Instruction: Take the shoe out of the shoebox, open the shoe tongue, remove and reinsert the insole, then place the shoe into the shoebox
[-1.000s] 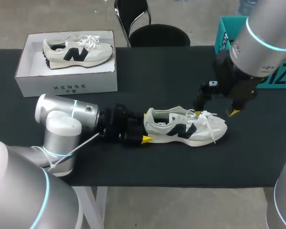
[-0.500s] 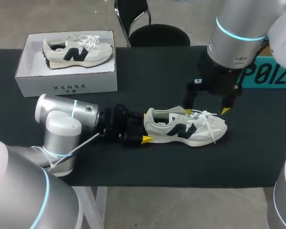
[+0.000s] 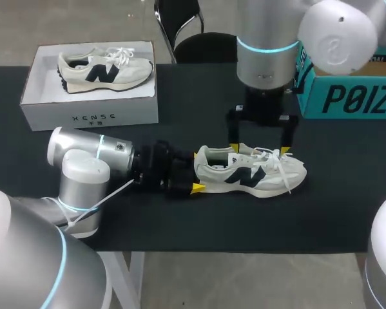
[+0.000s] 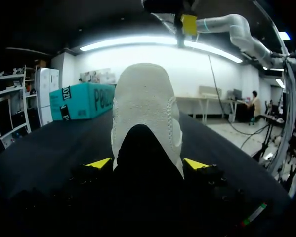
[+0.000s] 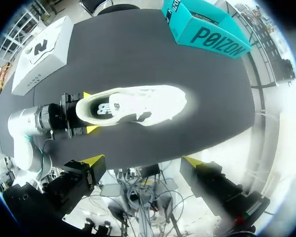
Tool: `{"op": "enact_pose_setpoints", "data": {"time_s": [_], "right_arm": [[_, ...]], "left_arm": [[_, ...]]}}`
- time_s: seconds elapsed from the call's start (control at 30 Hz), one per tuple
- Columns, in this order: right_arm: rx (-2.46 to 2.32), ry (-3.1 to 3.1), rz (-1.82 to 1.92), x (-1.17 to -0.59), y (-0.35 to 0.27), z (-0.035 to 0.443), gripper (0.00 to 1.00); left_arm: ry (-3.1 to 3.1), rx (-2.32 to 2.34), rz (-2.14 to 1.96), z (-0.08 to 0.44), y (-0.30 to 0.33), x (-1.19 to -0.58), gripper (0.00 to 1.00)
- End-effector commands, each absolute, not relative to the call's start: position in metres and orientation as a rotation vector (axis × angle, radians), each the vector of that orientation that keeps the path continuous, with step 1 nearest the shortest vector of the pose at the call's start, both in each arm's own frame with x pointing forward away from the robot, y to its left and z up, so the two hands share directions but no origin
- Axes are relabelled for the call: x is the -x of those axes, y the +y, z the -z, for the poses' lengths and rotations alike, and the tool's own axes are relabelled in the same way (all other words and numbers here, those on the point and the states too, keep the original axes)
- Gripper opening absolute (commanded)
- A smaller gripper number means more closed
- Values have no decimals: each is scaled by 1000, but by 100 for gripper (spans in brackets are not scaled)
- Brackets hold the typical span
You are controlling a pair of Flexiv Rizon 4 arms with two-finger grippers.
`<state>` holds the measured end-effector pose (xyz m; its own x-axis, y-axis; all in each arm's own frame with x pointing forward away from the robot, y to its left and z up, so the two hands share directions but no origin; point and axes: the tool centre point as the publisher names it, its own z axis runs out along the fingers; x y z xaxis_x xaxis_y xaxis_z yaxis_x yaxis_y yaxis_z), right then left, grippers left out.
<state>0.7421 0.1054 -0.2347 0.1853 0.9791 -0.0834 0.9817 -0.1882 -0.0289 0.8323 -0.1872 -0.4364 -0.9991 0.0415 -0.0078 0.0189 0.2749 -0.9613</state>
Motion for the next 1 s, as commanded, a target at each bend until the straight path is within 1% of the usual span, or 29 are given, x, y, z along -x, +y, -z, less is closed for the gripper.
{"op": "enact_pose_setpoints", "data": {"time_s": [0.03,0.3,0.6,1.0], "right_arm": [[-2293,1848,370,-749,137,245,100],[-2340,1792,310,-745,135,256,100],[-2404,1763,147,-747,128,270,100],[-2305,1765,133,-774,132,285,100]], "left_arm": [[-2494,57,-1879,439,-190,-834,0],[-2494,57,-1879,439,-190,-834,0],[-2494,57,-1879,439,-190,-834,0],[-2494,57,-1879,439,-190,-834,0]]}}
